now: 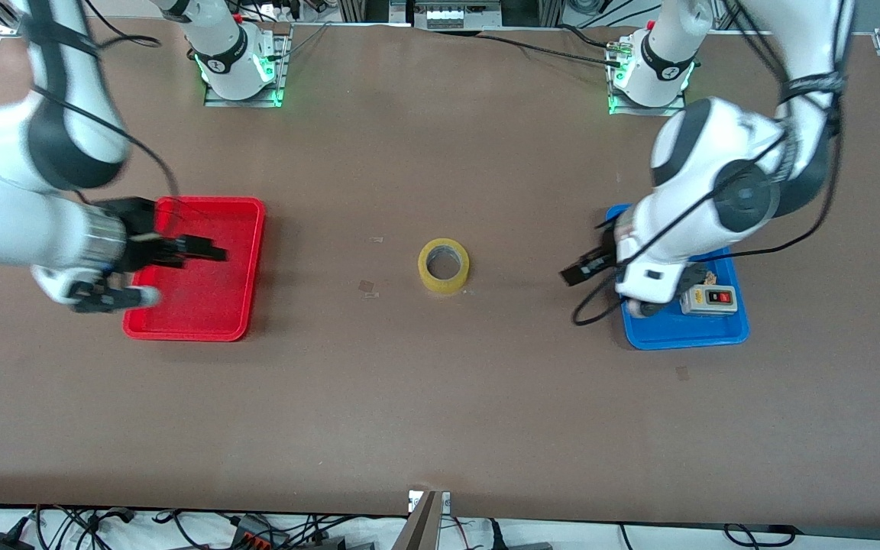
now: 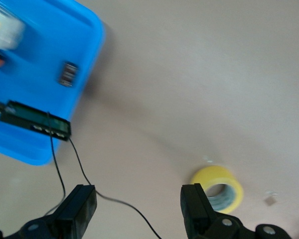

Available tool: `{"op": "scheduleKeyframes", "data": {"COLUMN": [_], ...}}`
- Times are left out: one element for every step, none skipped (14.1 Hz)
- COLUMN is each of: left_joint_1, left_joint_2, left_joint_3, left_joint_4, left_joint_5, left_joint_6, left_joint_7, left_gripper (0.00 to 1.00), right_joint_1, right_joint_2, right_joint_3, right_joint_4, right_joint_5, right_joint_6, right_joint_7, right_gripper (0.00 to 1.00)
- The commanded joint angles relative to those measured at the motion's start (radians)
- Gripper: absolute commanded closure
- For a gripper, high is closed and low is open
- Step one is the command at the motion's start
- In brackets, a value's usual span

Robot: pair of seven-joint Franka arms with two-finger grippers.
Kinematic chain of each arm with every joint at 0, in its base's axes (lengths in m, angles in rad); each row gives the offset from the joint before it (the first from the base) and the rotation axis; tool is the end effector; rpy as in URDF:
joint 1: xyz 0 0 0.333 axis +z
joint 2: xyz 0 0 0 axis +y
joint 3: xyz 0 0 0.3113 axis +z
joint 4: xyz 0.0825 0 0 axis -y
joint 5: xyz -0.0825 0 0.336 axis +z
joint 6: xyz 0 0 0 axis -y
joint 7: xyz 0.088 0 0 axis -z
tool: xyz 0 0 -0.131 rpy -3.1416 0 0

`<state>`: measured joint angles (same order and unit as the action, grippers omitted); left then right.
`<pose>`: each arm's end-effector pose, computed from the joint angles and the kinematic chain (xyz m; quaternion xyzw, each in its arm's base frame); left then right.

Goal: Place and move tape with both arms
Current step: 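Lower the right gripper onto the tape while the left gripper withdraws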

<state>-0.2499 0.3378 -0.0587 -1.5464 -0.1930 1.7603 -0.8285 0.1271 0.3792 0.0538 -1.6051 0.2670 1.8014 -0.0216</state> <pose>0.5643 -0.1983 0.4361 0.9527 0.2792 -0.1073 0.0538 0.5828 0.1319 0.3917 -0.9849 -0.0568 0.1010 0.1286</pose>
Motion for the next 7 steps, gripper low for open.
{"op": "scheduleKeyframes", "data": {"left_joint_1": [0.078, 0.110, 0.135, 0.155, 0.202, 0.228, 0.242], "left_joint_2": [-0.074, -0.094, -0.105, -0.127, -0.170, -0.190, -0.219], "left_joint_3": [-0.006, -0.009, -0.009, -0.015, -0.016, -0.018, -0.016], "left_joint_4": [-0.037, -0.038, -0.038, -0.047, -0.066, -0.067, -0.070], "left_joint_5": [0.030, 0.049, 0.052, 0.073, 0.078, 0.078, 0.081], "left_joint_6": [-0.102, -0.145, -0.169, -0.176, -0.186, -0.199, -0.211], "left_joint_7": [0.158, 0.202, 0.235, 0.276, 0.364, 0.453, 0.538], "left_gripper": [0.00, 0.00, 0.00, 0.00, 0.00, 0.00, 0.00], "right_joint_1": [0.168, 0.237, 0.288, 0.330, 0.379, 0.423, 0.466], "right_joint_2": [0.147, 0.188, 0.210, 0.227, 0.251, 0.273, 0.297], "right_joint_3": [-0.008, -0.008, -0.009, -0.009, -0.009, -0.009, -0.011], "right_joint_4": [0.117, 0.146, 0.154, 0.154, 0.155, 0.155, 0.155], "right_joint_5": [0.002, 0.000, -0.008, -0.024, -0.034, -0.035, -0.040], "right_joint_6": [0.051, 0.100, 0.134, 0.163, 0.199, 0.243, 0.287], "right_joint_7": [0.151, 0.220, 0.271, 0.311, 0.357, 0.391, 0.429], "right_gripper": [0.00, 0.00, 0.00, 0.00, 0.00, 0.00, 0.00]}}
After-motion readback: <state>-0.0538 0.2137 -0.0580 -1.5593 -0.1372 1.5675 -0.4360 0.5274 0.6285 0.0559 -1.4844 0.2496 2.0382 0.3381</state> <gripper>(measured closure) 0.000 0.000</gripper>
